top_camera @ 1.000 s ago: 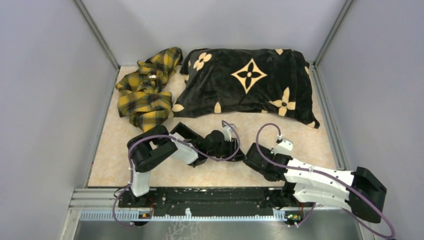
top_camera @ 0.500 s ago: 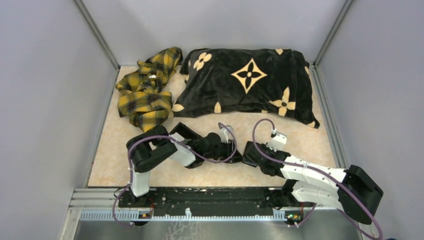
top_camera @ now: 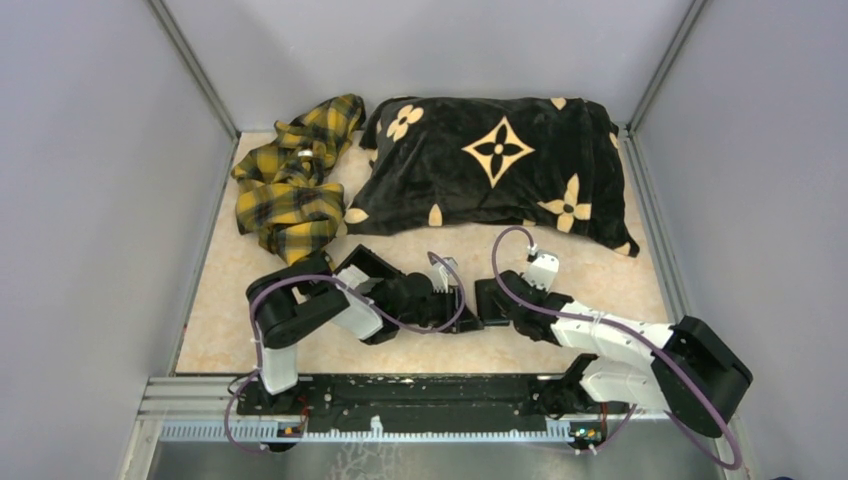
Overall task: Put the credit cards into the card holder
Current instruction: Close the card holder at the center of the board.
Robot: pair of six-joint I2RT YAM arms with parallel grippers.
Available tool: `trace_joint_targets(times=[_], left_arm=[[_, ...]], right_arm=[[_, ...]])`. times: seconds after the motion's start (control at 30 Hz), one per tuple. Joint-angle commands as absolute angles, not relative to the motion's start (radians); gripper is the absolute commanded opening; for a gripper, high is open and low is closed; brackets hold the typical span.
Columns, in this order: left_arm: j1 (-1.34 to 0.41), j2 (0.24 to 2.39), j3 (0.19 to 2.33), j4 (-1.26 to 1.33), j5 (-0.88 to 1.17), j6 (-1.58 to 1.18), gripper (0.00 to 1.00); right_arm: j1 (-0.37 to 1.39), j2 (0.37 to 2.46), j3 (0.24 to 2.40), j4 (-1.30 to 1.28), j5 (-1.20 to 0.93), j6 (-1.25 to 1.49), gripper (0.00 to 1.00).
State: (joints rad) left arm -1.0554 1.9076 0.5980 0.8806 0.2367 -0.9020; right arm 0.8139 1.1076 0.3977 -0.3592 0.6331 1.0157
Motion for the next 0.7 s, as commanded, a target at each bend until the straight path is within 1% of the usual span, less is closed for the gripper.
trace_joint_targets(times=[0.0, 0.1, 0.17, 0.4, 0.5, 0.67], left_arm=[[-1.073, 1.938, 0.524, 0.636, 0.209, -0.88, 0.4], [-1.075, 1.922, 0.523, 0.622, 0.203, -0.88, 0.4], [-1.077, 1.909, 0.52, 0.612, 0.198, -0.881, 0.4], [-1.077, 1.838, 0.504, 0.559, 0.126, -0.886, 0.44], [-1.076, 1.823, 0.539, 0.51, 0.093, -0.866, 0.45], [-1.07, 1.824, 0.603, 0.441, 0.039, -0.829, 0.48]], right_arm=[[0.806, 1.142, 0.43, -0.293, 0.569, 0.95, 0.0], [0.805, 1.15, 0.438, -0.288, 0.56, 0.938, 0.0], [0.805, 1.137, 0.45, -0.339, 0.591, 0.941, 0.0], [0.805, 1.016, 0.504, -0.512, 0.693, 0.935, 0.23], [0.805, 1.011, 0.55, -0.553, 0.704, 0.911, 0.27], [0.805, 1.047, 0.631, -0.577, 0.671, 0.858, 0.32]])
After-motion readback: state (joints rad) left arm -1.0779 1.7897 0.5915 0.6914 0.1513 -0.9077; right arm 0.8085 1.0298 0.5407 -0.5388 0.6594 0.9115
